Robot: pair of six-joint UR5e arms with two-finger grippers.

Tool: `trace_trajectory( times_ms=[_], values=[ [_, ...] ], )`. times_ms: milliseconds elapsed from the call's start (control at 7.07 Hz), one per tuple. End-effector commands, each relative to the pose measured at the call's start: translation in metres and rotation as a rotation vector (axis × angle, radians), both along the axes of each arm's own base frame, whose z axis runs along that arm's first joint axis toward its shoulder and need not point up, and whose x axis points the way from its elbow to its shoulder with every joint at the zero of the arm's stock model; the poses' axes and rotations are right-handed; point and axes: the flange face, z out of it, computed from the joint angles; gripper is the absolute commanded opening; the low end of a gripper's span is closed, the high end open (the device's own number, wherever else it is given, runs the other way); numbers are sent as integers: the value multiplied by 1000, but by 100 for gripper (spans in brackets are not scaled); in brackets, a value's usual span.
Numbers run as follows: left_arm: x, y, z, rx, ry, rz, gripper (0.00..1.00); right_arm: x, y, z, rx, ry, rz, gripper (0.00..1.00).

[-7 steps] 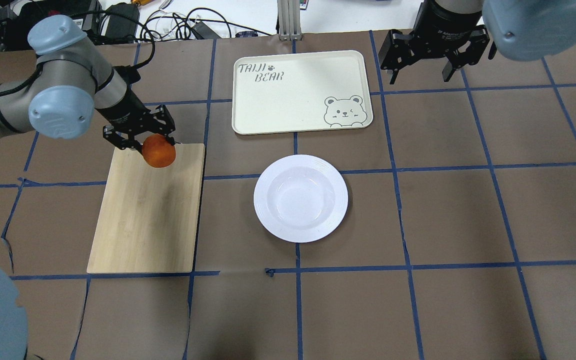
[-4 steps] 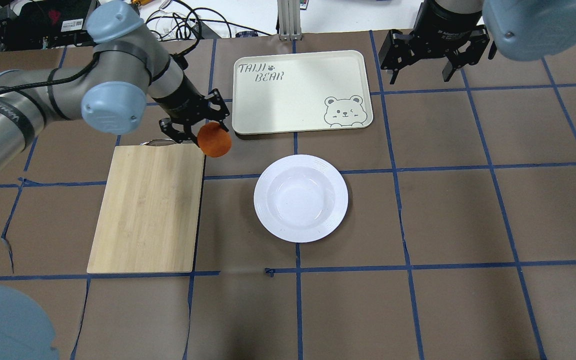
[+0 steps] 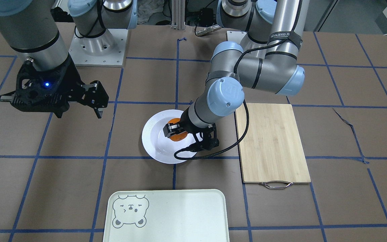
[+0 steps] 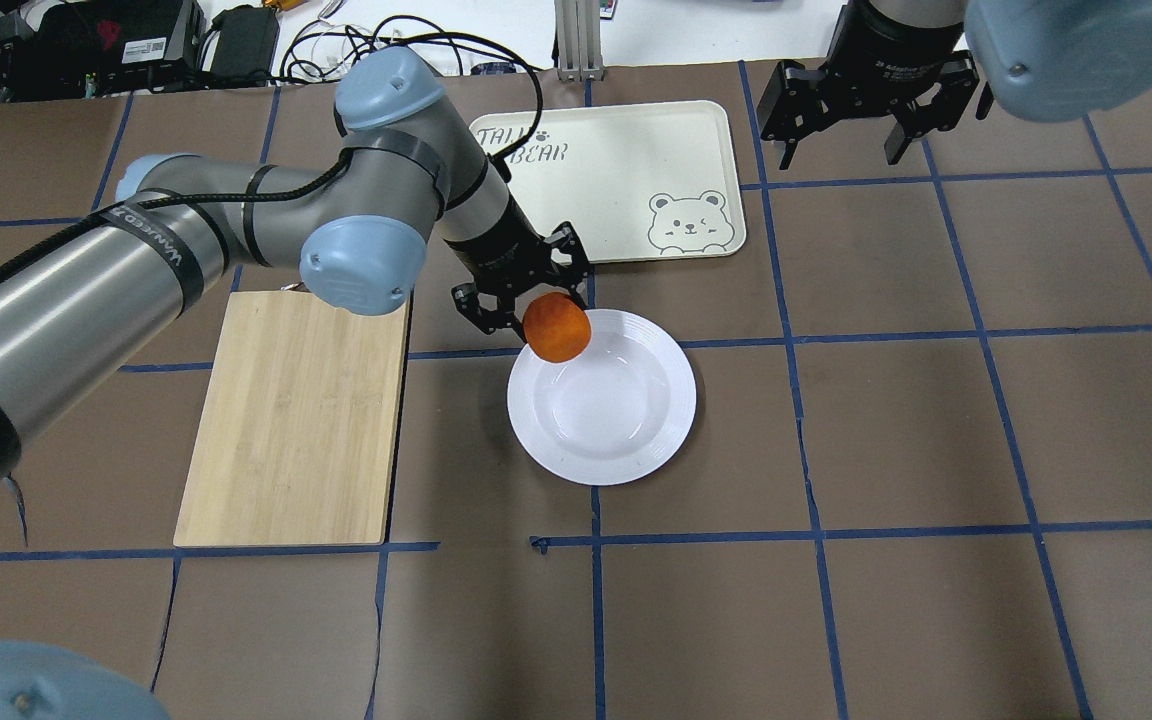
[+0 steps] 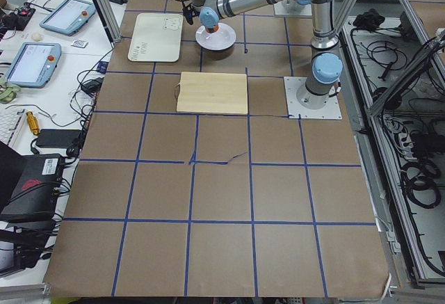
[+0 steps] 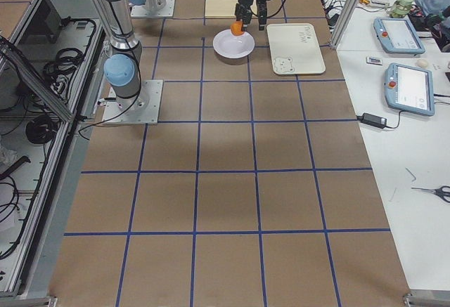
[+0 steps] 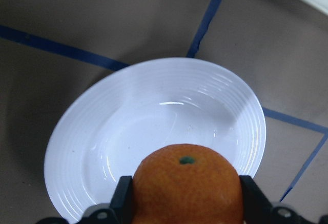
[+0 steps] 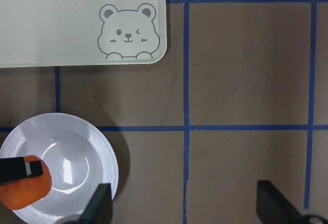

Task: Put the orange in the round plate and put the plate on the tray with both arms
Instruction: 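Carry the orange with the left gripper onto the white plate and release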

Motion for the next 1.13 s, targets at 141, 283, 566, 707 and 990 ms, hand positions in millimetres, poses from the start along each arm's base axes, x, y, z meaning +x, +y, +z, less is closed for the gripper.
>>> trace_trajectory(
  times_ms=[141,283,566,707,990],
  values=[
    [-5,-1,2,-67,21,4,100,0,0,0,1,0,-1,100],
    [-2,-4,21,-113,32,3,100,1,0,0,1,0,0,100],
    [23,-23,39,-186,2,-36,100,0,0,0,-2,-5,-1,100],
    [62,-36,52,-219,-97,-100,100,5,0,-3,8,-29,6,100],
    [118,-50,116,-214,-198,-110,100,17,-5,-68,65,-144,-17,100]
  ],
)
